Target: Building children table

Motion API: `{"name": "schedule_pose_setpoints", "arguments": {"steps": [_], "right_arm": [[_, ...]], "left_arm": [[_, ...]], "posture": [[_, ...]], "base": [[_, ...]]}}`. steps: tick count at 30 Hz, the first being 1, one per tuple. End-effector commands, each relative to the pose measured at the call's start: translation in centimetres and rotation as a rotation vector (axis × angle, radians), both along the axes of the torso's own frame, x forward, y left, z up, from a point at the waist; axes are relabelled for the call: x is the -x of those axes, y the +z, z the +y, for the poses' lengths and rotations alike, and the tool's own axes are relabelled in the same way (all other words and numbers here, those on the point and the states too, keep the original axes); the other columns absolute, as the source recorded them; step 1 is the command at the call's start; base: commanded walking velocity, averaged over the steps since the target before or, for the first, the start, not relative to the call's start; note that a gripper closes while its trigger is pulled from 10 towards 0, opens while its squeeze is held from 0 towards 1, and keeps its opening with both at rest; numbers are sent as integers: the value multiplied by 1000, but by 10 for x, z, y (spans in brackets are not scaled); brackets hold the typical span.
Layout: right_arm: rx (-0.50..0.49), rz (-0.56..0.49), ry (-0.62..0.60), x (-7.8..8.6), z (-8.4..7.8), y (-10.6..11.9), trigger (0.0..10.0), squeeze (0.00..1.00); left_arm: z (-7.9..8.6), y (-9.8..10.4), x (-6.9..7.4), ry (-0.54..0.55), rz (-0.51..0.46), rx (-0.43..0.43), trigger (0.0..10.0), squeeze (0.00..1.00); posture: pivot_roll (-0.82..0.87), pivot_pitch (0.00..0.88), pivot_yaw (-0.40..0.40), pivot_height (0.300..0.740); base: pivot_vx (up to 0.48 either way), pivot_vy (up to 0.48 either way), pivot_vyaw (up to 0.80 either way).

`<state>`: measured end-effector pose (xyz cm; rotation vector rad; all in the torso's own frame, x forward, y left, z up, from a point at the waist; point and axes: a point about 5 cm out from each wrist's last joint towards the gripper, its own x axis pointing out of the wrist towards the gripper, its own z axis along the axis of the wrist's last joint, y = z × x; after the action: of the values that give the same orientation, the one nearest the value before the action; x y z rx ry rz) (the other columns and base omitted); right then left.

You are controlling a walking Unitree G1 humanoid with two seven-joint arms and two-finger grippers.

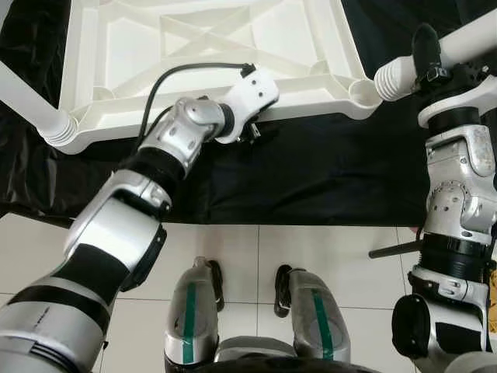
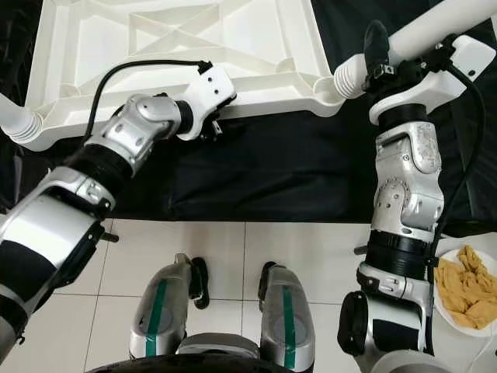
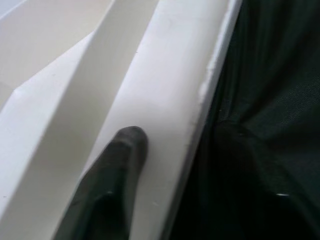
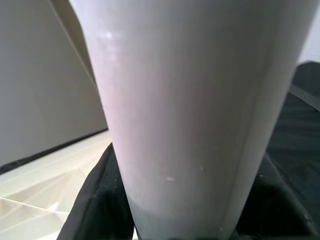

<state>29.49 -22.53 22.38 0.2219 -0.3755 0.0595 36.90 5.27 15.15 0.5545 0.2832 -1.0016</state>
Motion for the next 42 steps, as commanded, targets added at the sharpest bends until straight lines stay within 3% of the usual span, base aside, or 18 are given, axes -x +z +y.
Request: {"name": "schedule_pose_setpoints", "arguments": {"steps": [1, 9, 10, 12, 13, 17, 24, 25, 26, 30, 31, 32, 40, 41, 42], "right_arm": [[-3, -14, 10, 3, 2, 4, 10000, 0], [-4, -5, 12, 3, 2, 4, 10000, 0], [-4, -5, 12, 3, 2, 4, 10000, 0], [-5, -4, 13, 3, 2, 4, 10000, 0], [-3, -1, 15, 2, 2, 4, 10000, 0], [3, 3, 20, 1, 2, 4, 10000, 0], [9, 5, 23, -1, 2, 4, 10000, 0], [9, 6, 24, -1, 2, 4, 10000, 0], [9, 7, 26, -1, 2, 4, 10000, 0], [8, 11, 31, -2, 3, 3, 10000, 0], [9, 12, 32, -3, 4, 2, 10000, 0], [9, 13, 34, -3, 4, 2, 10000, 0], [8, 11, 35, -5, 4, 3, 10000, 0], [8, 10, 36, -5, 4, 3, 10000, 0], [7, 10, 37, -5, 4, 3, 10000, 0]], "left_arm": [[17, -20, 3, 24, 85, -72, 0, 0], [22, -20, 4, -5, 100, -85, 0, 0], [22, -20, 5, -25, 104, -87, 1294, 0], [22, -20, 6, -40, 107, -88, 1294, 0], [20, -18, 10, -84, 117, -83, 10000, 0], [16, -13, 19, -177, 124, -66, 10000, 0], [15, -4, 26, -241, 126, -16, 10000, 0], [14, -2, 26, -243, 127, -2, 10000, 133], [14, 0, 25, -230, 130, 16, 10000, 1000], [13, 6, 22, -206, 100, 21, 10000, 1000], [13, 9, 21, -200, 95, 27, 10000, 71], [13, 12, 21, -199, 98, 38, 10000, 0], [14, 18, 23, -210, 82, 45, 10000, 0], [14, 19, 24, -221, 86, 57, 0, 0], [14, 20, 26, -230, 90, 66, 0, 0]], "posture": [[-55, 164, 98, 740], [-50, 163, 97, 740], [-50, 162, 96, 740], [-50, 162, 96, 740], [-46, 161, 90, 740], [-44, 160, 86, 740], [-40, 156, 83, 740], [-39, 155, 83, 740], [-39, 155, 83, 740], [-35, 152, 79, 740], [-34, 152, 79, 740], [-34, 152, 79, 740], [-32, 145, 79, 740], [-32, 144, 79, 740], [-32, 144, 79, 740]], "base": [[0, 0, 0], [0, 0, 0], [0, 0, 0], [0, 0, 0], [0, 0, 0], [0, 0, 0], [0, 0, 0], [0, 0, 0], [0, 0, 0], [0, 0, 0], [0, 0, 0], [0, 0, 0], [0, 0, 0], [0, 0, 0], [0, 0, 0]]}}
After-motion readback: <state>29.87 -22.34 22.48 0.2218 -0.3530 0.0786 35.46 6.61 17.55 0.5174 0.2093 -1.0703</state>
